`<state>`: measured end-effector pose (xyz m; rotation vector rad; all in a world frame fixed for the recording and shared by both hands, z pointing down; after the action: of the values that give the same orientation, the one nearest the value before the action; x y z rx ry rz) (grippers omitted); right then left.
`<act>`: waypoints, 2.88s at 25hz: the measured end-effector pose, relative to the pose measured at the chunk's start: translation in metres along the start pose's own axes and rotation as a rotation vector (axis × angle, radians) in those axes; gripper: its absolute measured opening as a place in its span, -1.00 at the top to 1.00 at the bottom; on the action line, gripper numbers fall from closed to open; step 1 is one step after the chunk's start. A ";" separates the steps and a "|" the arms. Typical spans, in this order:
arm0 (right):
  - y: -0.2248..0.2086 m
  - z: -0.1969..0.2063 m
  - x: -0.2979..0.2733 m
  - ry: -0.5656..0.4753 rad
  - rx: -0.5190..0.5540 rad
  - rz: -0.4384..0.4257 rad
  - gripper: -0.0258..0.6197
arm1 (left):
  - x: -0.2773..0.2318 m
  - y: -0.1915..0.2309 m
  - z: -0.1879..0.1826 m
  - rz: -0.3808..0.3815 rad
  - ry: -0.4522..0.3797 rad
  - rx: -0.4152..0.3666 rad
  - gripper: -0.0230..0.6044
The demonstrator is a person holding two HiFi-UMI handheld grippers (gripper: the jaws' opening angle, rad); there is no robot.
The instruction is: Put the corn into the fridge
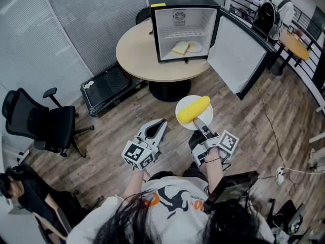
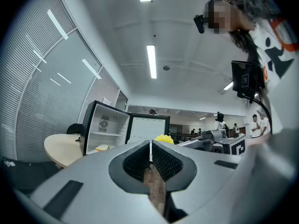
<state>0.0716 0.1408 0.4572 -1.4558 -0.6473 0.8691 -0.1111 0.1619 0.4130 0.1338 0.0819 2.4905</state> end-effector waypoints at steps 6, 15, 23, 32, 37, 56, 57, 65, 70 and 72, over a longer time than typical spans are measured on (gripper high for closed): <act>-0.001 0.005 0.006 0.009 0.005 0.016 0.80 | 0.004 -0.007 0.004 -0.013 -0.009 0.029 0.89; 0.000 0.002 0.005 -0.014 -0.008 0.022 0.79 | 0.008 -0.005 0.001 0.014 -0.021 0.032 0.89; -0.003 0.001 0.004 0.004 0.021 0.035 0.79 | 0.004 -0.003 0.006 0.027 -0.028 0.052 0.89; -0.013 -0.046 -0.041 0.061 0.017 0.052 0.79 | -0.044 0.036 0.009 -0.011 -0.014 0.048 0.89; -0.010 -0.085 -0.077 0.095 0.025 0.048 0.79 | -0.086 0.073 0.004 -0.049 -0.015 0.025 0.89; 0.001 -0.199 -0.191 0.250 0.059 0.036 0.79 | -0.198 0.161 0.004 -0.205 -0.014 0.003 0.89; 0.000 -0.201 -0.194 0.256 0.060 0.038 0.79 | -0.200 0.163 0.005 -0.208 -0.010 0.001 0.89; -0.007 -0.214 -0.209 0.271 0.044 0.051 0.79 | -0.212 0.176 0.013 -0.226 0.019 0.021 0.89; -0.013 -0.225 -0.221 0.248 0.030 0.069 0.79 | -0.224 0.192 0.021 -0.207 0.039 0.030 0.89; -0.013 -0.233 -0.229 0.230 0.030 0.069 0.79 | -0.232 0.201 0.023 -0.188 0.046 0.028 0.89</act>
<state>0.1369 -0.1780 0.4898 -1.5311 -0.4129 0.7472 -0.0447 -0.1378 0.4364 0.0765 0.1426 2.3052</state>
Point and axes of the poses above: the fingertips, and each gripper's own axes: x backward along the fingers, y to its left, z out of its underside, the point moved 4 cm from there along x, backward along the fingers, and after that the axes turned 8 degrees about z, right-handed, at the moved point
